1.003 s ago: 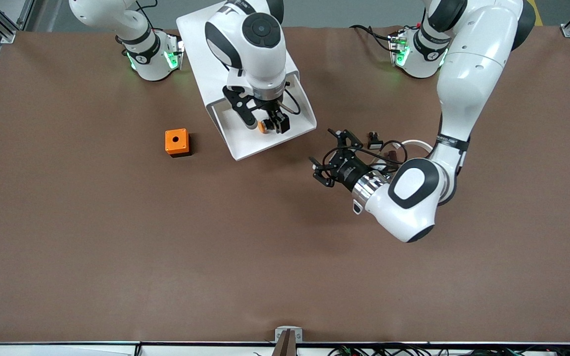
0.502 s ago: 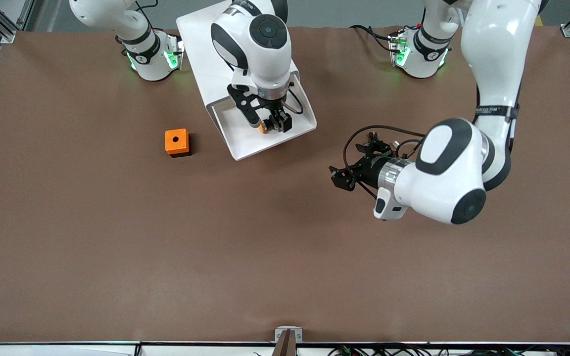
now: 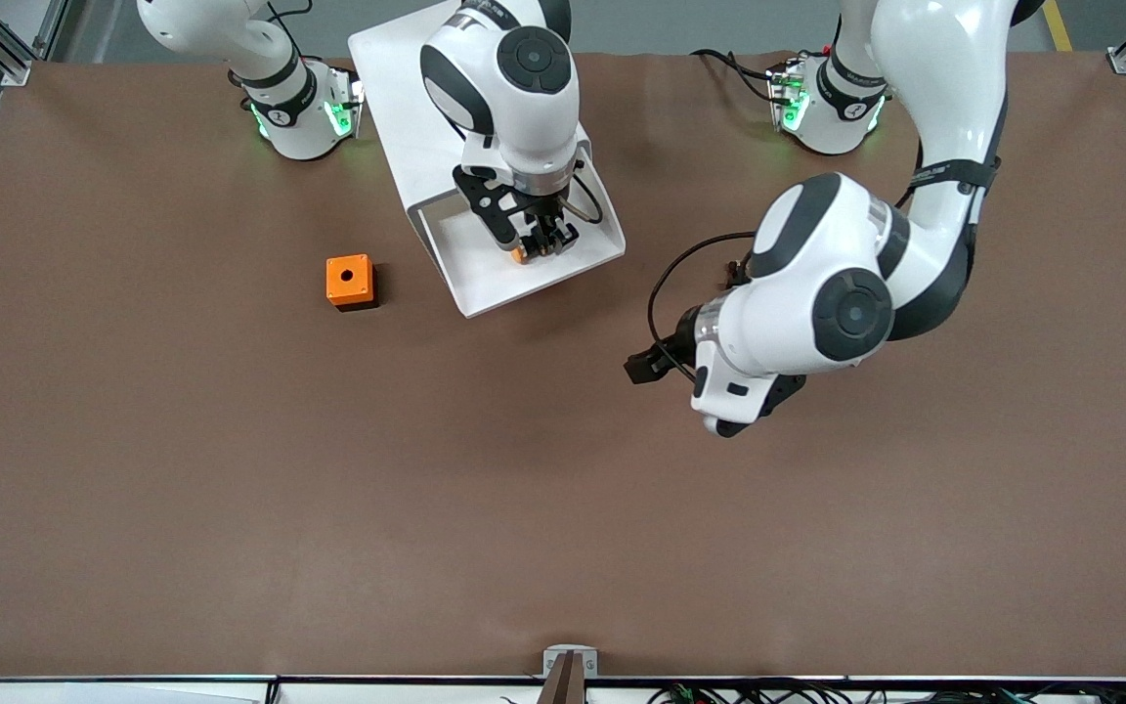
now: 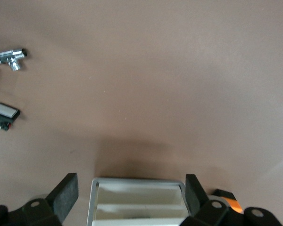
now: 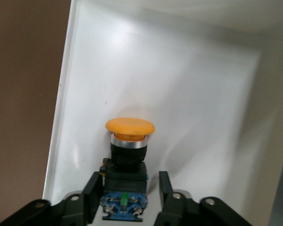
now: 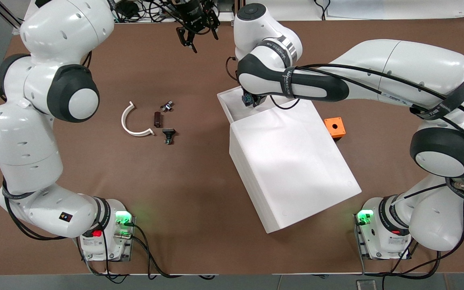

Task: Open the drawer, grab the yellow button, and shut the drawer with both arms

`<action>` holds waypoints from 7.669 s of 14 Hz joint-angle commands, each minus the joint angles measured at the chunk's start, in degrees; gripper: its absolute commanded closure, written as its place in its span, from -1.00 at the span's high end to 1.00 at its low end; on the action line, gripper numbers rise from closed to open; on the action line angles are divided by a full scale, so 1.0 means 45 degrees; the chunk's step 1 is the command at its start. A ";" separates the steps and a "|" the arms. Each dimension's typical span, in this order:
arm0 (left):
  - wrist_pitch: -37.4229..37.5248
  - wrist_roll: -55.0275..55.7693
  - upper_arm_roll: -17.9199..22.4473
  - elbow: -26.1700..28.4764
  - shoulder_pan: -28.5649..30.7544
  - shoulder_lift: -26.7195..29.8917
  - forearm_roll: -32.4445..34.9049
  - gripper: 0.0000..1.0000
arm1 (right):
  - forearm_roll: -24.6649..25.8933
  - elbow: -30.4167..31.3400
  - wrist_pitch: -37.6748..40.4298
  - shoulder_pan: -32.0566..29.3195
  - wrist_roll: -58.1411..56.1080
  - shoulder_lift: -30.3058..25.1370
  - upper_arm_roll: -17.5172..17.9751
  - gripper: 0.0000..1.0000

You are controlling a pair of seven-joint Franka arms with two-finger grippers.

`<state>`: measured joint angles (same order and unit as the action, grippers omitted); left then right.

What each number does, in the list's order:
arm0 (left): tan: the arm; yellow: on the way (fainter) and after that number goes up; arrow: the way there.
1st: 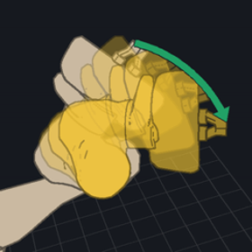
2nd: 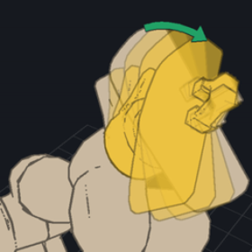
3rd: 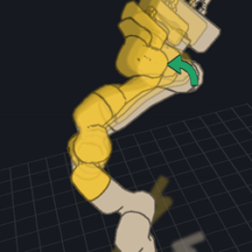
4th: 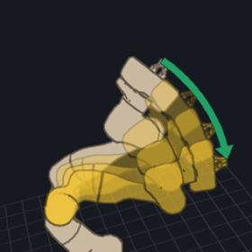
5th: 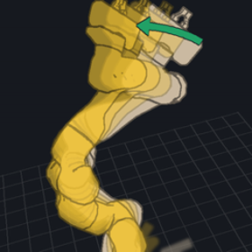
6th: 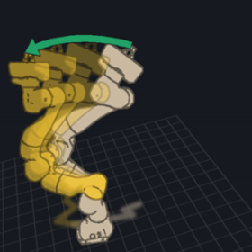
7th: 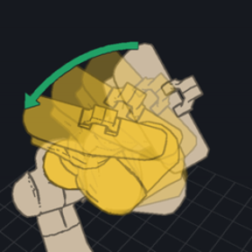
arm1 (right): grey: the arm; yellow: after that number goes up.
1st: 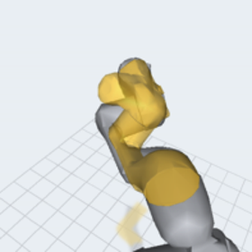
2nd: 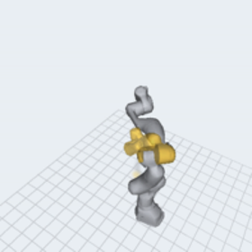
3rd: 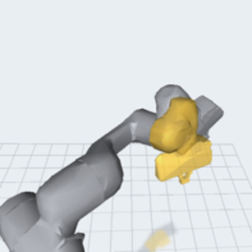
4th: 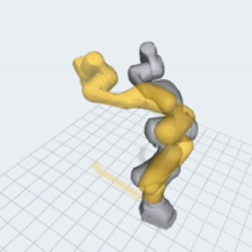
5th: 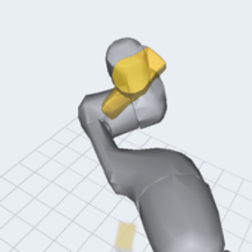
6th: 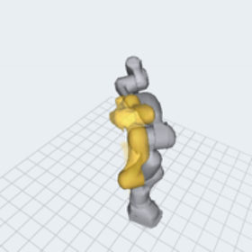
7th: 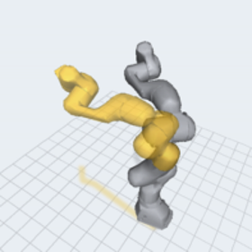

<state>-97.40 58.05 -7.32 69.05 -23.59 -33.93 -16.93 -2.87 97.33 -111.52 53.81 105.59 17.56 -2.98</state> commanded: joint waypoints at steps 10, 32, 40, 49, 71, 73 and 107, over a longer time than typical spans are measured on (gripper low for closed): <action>-0.1188 0.0146 -0.0013 0.1472 -0.0851 0.0352 0.2317 1.00 | -0.0025 -0.1352 0.1280 -0.1893 -0.2810 -0.0132 -0.0197 -1.00; -0.1930 0.2567 -0.0267 0.1492 -0.3664 -0.0136 0.3274 1.00 | 0.0306 0.0656 -0.2224 -1.3340 -2.4239 0.1388 -0.0216 -1.00; -0.1910 0.3290 -0.0345 0.1492 -0.4249 -0.0194 0.3060 1.00 | -0.0822 0.0577 -0.5081 -1.4711 -2.6375 0.4007 -0.0158 -0.99; -0.1871 0.3546 -0.0345 0.1863 -0.5012 -0.0195 0.1460 1.00 | -0.0924 0.0500 -0.5022 -1.4673 -2.6883 0.4145 -0.0158 1.00; -0.1930 0.3292 -0.0345 0.2352 -0.5404 -0.0273 -0.1585 1.00 | -0.0788 -0.1141 0.3552 -1.2622 -2.3855 -0.1889 -0.0138 1.00; -0.1930 0.3311 -0.0326 0.2352 -0.5131 -0.0292 -0.2269 1.00 | -0.0768 -0.1161 0.3941 -1.2486 -2.3759 -0.2007 -0.0099 1.00; 0.3988 -0.9125 -0.0053 0.4457 0.4441 0.6951 0.1397 1.00 | 0.0228 -0.2508 0.6970 -1.2211 -2.3739 -0.3941 -0.0216 1.00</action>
<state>-78.88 21.91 -7.59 82.95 -4.60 -7.97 -12.57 -1.13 83.82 -79.13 -0.23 -1.64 1.74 -4.43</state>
